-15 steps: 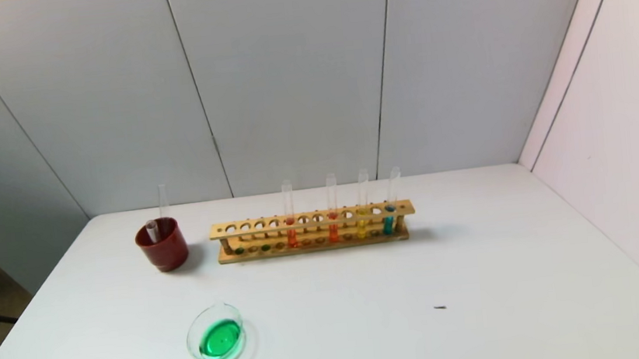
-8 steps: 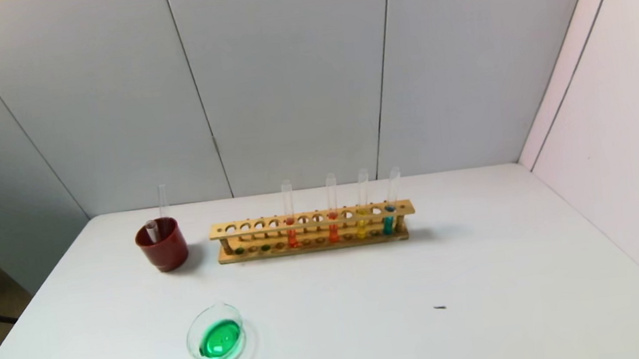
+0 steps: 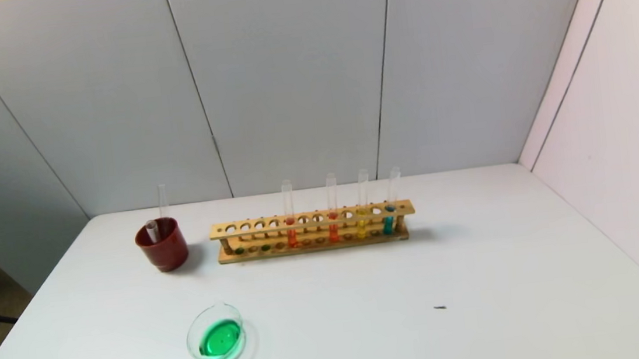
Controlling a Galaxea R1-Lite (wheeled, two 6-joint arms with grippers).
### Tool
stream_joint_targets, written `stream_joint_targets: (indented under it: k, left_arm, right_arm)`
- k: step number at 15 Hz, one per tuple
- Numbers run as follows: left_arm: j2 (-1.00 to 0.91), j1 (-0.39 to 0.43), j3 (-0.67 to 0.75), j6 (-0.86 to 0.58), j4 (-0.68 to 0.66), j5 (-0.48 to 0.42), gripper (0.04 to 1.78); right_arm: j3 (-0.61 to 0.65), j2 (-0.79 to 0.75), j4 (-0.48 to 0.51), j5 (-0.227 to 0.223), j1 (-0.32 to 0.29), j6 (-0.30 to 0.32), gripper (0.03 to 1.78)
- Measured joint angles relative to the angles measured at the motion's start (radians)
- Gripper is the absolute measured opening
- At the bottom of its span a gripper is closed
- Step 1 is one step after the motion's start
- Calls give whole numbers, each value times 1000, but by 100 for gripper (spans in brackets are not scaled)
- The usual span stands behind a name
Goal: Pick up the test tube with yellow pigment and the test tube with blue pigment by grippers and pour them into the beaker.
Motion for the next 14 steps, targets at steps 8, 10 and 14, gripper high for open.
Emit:
stream_joint_targets:
  k: [8,10,14]
  left_arm:
    - [0,0,0,0,1,0,175]
    - [0,0,0,0,1,0,175]
    - [0,0,0,0,1,0,175]
  right_arm:
    - [0,0,1,0,0,-1,170]
    - [0,0,0,0,0,-5,170]
    - [0,0,0,0,0,1,170]
